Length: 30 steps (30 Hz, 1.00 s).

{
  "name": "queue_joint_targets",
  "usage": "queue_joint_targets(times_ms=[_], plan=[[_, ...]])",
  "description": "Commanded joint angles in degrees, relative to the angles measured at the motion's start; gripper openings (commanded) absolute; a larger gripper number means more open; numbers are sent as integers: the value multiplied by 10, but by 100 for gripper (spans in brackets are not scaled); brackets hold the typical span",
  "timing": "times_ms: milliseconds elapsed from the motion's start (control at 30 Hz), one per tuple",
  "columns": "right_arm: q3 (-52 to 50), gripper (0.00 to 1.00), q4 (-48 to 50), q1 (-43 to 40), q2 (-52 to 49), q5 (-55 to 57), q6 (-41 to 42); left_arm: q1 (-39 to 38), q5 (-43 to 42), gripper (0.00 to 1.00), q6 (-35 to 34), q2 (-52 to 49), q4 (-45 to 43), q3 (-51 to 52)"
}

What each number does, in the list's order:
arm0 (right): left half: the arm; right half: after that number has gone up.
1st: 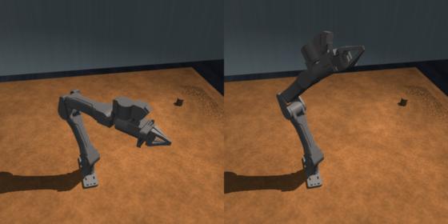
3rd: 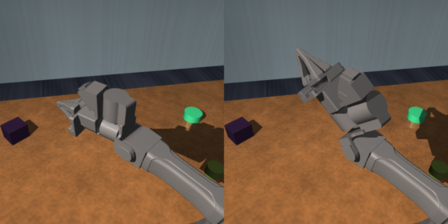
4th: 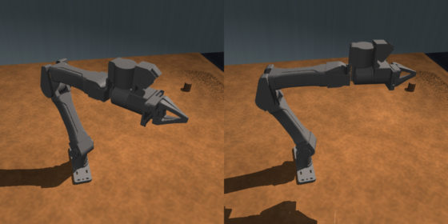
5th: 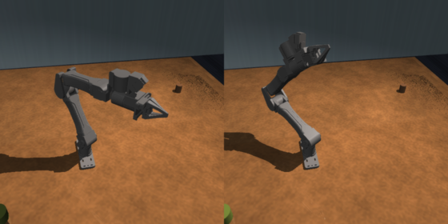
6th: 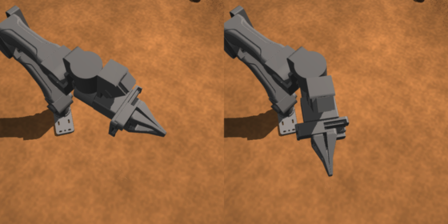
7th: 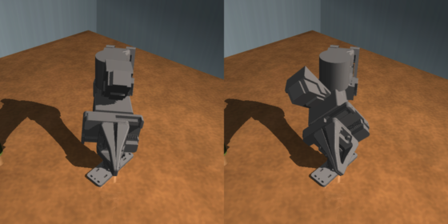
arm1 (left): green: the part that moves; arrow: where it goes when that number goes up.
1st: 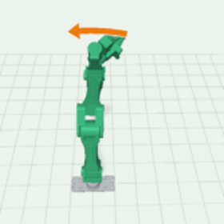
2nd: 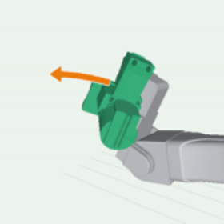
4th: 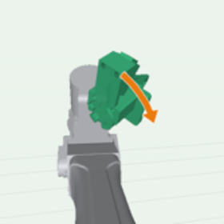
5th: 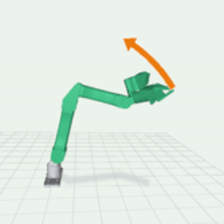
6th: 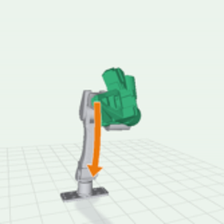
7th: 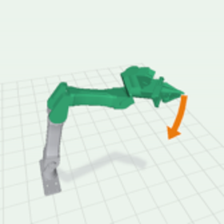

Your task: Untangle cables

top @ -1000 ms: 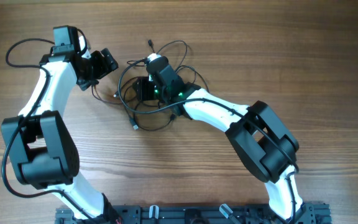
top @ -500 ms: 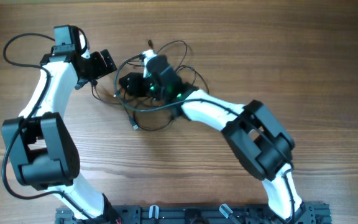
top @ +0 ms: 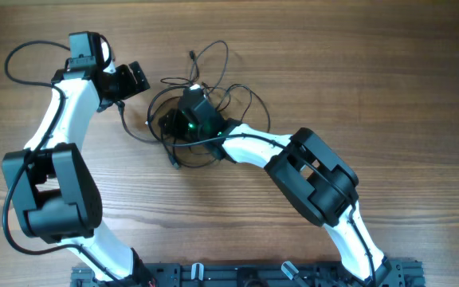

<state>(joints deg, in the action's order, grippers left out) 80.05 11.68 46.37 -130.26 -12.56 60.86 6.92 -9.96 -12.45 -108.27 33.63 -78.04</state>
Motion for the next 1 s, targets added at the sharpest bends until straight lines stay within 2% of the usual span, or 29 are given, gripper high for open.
queue_joint_targets(times_ms=[0,167,200,267,300,333,400,533,567,633,667,733,800,867,967], plan=[[3,39,-6,1,-17,60,8,-12,-115,100,100,-7,-8,3],[3,39,-5,9,-17,85,8,-19,-113,100,105,-12,-12,3],[3,45,-3,17,-17,106,5,-20,-113,100,106,-13,-13,3],[3,48,9,24,-16,114,-38,-20,-113,100,106,-14,-13,3],[3,52,28,25,-11,99,-84,-20,-113,95,106,-14,-12,3],[3,57,31,23,-4,100,-100,-19,-113,88,108,-13,-8,3],[3,66,19,9,32,94,-115,-12,-113,80,108,-4,3,3],[3,68,-40,-38,140,-9,-223,-4,-142,80,126,26,13,3],[3,68,-50,-47,154,-9,-245,-4,-160,80,143,26,16,3],[3,54,-60,-73,165,-20,-262,-4,-175,80,157,24,24,3],[3,50,-60,-82,163,-35,-261,-4,-175,80,157,24,28,3],[3,42,-53,-114,144,-111,-261,-4,-179,79,157,24,38,3],[3,39,-38,-131,126,-160,-262,-4,-203,79,164,24,47,4],[3,36,19,-155,86,-251,-261,-4,-273,79,172,24,76,4],[3,19,50,-183,35,-287,-195,-28,-304,79,172,24,109,9]])
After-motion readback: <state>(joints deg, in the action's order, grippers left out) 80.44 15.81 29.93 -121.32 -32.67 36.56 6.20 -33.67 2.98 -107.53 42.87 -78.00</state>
